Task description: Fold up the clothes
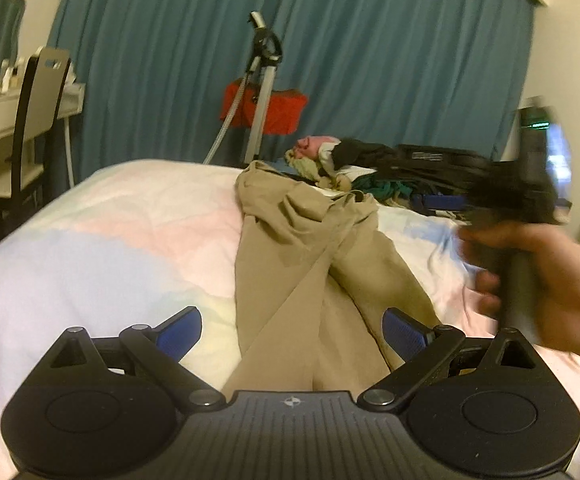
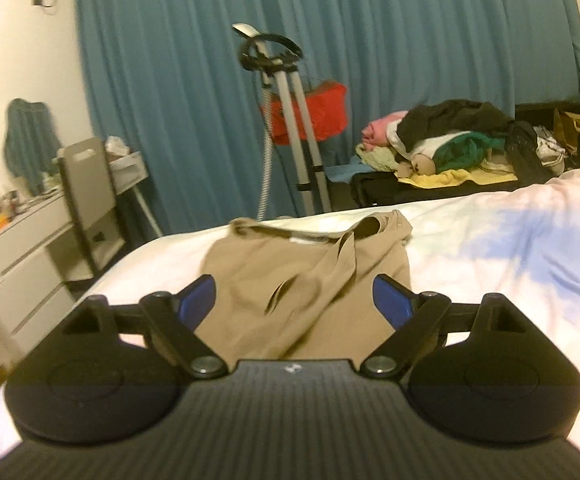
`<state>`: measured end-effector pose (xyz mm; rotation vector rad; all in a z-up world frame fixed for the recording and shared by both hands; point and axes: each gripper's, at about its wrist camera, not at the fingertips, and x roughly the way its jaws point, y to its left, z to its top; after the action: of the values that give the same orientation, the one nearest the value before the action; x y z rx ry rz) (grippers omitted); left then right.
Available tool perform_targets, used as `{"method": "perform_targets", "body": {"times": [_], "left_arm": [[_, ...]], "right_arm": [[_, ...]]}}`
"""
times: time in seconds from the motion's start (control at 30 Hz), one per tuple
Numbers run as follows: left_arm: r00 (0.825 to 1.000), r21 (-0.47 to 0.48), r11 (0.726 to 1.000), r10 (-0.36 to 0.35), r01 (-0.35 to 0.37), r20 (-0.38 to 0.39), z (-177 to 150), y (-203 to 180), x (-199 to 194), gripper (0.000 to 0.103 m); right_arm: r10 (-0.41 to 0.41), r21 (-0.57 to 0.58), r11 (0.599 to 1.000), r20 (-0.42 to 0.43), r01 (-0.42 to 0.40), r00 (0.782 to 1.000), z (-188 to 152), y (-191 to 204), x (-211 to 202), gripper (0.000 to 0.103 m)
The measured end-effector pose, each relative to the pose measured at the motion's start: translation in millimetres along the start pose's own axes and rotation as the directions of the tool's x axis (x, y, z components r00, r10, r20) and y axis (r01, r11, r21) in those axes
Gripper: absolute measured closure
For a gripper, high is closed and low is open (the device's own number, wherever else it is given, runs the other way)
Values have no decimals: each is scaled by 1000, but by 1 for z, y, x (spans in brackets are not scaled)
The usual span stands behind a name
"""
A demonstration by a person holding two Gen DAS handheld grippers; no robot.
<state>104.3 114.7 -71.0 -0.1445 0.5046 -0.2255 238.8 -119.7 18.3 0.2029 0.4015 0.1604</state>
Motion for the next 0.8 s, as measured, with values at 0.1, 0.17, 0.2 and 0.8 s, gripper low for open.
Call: {"method": "perform_targets", "body": {"times": [0.1,0.17,0.2,0.8], "left_arm": [[1000,17,1000,2,-2,-1,2,-7,-11,5],[1000,19,1000,-4,4,-12,2,-10,-18,5],[1000,17,1000,-3,3,-26,1,-11,-20,5],[882,-342,919,14,-198,-472,4,87,-15,12]], "right_arm": [[29,10,1000,11,-29,1000,-14,2,-69,16],[50,42,998,16,-51,999,-26,-2,-113,16],[70,54,996,15,-71,997,-32,-3,-132,16],[17,345,938,-121,26,993,-97,-87,-175,16]]}}
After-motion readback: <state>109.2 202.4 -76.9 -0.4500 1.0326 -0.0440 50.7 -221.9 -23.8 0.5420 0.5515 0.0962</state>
